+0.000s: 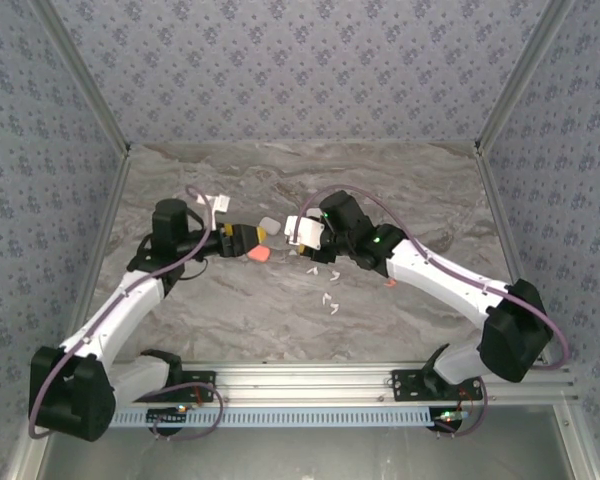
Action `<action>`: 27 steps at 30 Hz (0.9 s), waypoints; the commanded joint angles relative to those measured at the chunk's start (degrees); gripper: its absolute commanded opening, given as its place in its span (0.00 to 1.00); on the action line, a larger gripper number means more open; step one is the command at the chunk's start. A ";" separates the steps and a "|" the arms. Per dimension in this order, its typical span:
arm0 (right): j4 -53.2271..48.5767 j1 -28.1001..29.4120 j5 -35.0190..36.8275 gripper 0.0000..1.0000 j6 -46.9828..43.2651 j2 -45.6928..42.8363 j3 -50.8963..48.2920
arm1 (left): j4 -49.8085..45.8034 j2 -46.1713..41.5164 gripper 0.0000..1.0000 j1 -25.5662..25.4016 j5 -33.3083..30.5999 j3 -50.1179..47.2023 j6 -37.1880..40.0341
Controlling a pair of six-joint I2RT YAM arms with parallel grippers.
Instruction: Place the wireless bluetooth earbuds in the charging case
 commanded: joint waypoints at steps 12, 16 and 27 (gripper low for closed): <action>1.29 1.24 -3.43 0.36 -2.28 -2.18 1.14 | 8.47 7.99 0.77 -7.60 3.90 3.80 -0.36; 1.55 1.27 -4.06 0.36 -1.88 -2.09 1.46 | 8.94 10.05 0.68 -8.31 4.17 4.73 -0.71; 2.07 1.23 -3.47 0.37 -0.15 -1.56 1.40 | 11.79 12.79 0.40 -10.08 5.24 5.45 -2.46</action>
